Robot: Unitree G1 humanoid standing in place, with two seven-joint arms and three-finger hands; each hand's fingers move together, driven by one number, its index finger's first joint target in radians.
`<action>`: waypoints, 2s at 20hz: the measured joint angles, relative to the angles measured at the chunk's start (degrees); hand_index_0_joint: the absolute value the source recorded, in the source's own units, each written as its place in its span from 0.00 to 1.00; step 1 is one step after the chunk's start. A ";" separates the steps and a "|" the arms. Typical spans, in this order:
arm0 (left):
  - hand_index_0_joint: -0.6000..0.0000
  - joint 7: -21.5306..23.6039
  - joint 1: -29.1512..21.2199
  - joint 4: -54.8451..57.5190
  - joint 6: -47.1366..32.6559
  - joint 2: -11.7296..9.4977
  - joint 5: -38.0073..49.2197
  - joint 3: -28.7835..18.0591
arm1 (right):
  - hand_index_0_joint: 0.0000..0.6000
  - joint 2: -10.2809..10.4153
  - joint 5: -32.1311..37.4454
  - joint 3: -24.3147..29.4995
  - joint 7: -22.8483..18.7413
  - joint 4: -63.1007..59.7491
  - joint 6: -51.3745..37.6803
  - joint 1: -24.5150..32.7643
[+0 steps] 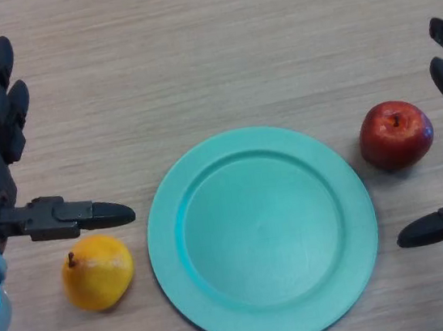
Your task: Pick up the yellow pear and place it on the plate
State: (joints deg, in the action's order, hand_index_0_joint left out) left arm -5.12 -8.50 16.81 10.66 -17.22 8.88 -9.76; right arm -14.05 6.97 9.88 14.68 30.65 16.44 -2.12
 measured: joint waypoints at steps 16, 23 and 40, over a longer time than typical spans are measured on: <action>1.00 -4.53 6.87 9.69 0.40 -0.97 6.66 -8.29 | 0.00 -0.25 -0.08 -2.57 0.04 -2.53 0.01 2.63; 1.00 -19.71 13.48 9.17 -0.87 0.58 6.75 -15.18 | 0.00 -0.27 -1.49 -4.74 0.60 -4.55 0.01 3.73; 1.00 -15.28 13.92 -27.81 -32.65 0.12 -7.38 -8.92 | 0.00 -0.41 -1.11 -4.08 0.96 -1.88 0.01 2.08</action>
State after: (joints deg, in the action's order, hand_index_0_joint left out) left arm -20.40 5.42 -11.00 -21.98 -17.10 1.50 -18.69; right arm -14.47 5.86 5.80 15.65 28.76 16.45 -0.04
